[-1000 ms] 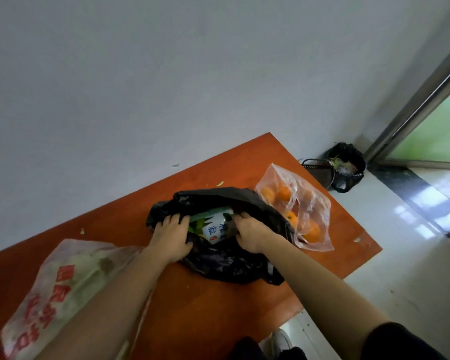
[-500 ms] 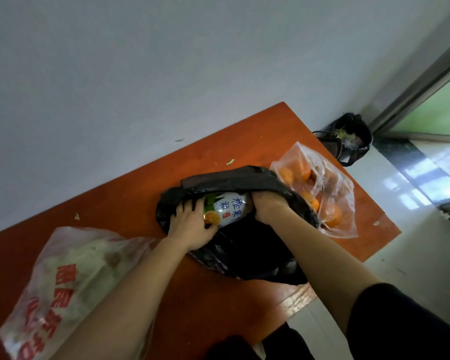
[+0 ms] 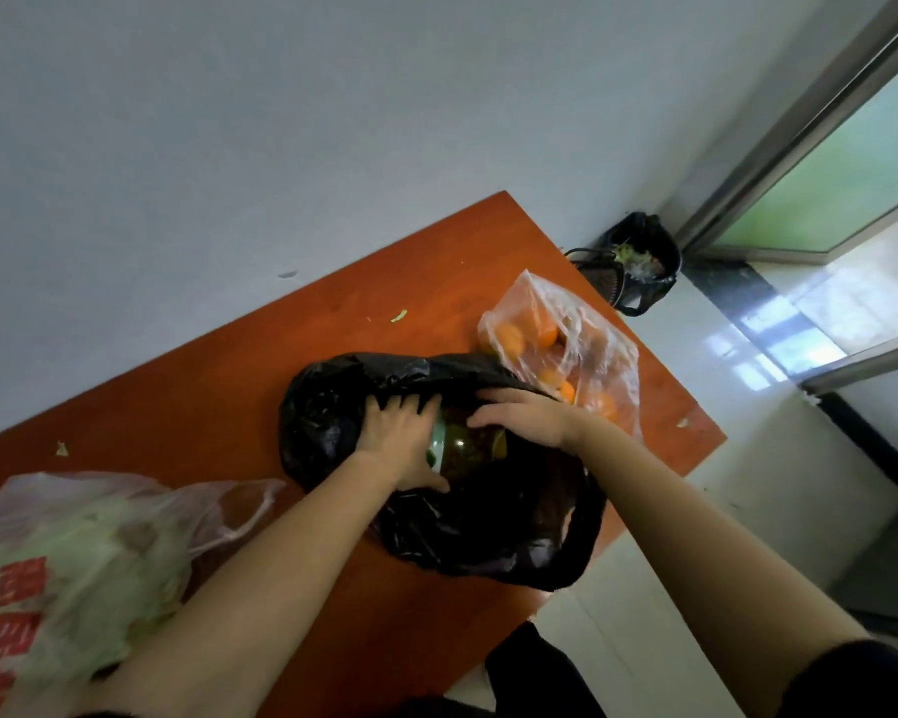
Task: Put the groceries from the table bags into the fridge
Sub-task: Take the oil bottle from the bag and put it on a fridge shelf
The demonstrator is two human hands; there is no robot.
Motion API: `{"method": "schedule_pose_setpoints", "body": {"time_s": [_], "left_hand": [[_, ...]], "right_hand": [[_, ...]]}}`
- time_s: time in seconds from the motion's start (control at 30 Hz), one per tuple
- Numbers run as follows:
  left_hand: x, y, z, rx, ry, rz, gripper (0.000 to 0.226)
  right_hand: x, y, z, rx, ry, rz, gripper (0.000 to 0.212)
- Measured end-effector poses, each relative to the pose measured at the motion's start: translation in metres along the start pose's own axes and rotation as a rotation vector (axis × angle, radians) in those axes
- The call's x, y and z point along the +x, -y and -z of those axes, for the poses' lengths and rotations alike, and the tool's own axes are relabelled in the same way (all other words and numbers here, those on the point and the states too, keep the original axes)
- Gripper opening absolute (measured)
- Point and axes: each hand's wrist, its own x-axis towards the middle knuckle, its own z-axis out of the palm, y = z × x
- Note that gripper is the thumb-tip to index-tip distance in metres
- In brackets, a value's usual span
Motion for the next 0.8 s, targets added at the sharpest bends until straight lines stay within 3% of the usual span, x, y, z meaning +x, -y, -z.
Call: {"method": "schedule_pose_setpoints", "body": {"time_s": [0.07,0.17,0.23,0.33,0.43,0.53,0.63,0.8], "left_hand": [[0.002,-0.006,-0.001,-0.002,0.013,0.028,0.132],[0.001,-0.005,0.001,-0.033,0.003,0.015,0.126],[-0.004,-0.003,0.003,-0.078,-0.028,0.007,0.121],[-0.020,0.002,0.002,-0.156,-0.129,0.023,0.117],[-0.041,0.008,0.001,-0.307,-0.266,0.054,0.117],[-0.059,0.006,0.005,-0.545,-0.418,0.133,0.115],[-0.074,-0.003,0.013,-0.809,-0.532,0.177,0.108],[-0.085,-0.027,0.019,-1.045,-0.558,0.151,0.098]], "right_hand": [[-0.006,-0.006,0.000,0.269,-0.015,0.038,0.068],[-0.008,-0.021,-0.002,0.551,-0.180,0.058,0.066],[-0.009,-0.031,-0.003,0.500,-0.263,0.053,0.063],[-0.011,-0.044,-0.009,0.368,-0.200,0.027,0.083],[-0.018,-0.038,-0.017,0.396,-0.151,0.043,0.096],[-0.029,-0.017,-0.026,0.484,-0.105,0.189,0.079],[-0.041,0.003,-0.035,0.445,-0.217,0.401,0.052],[-0.054,0.008,-0.041,0.413,-0.357,0.518,0.064]]}}
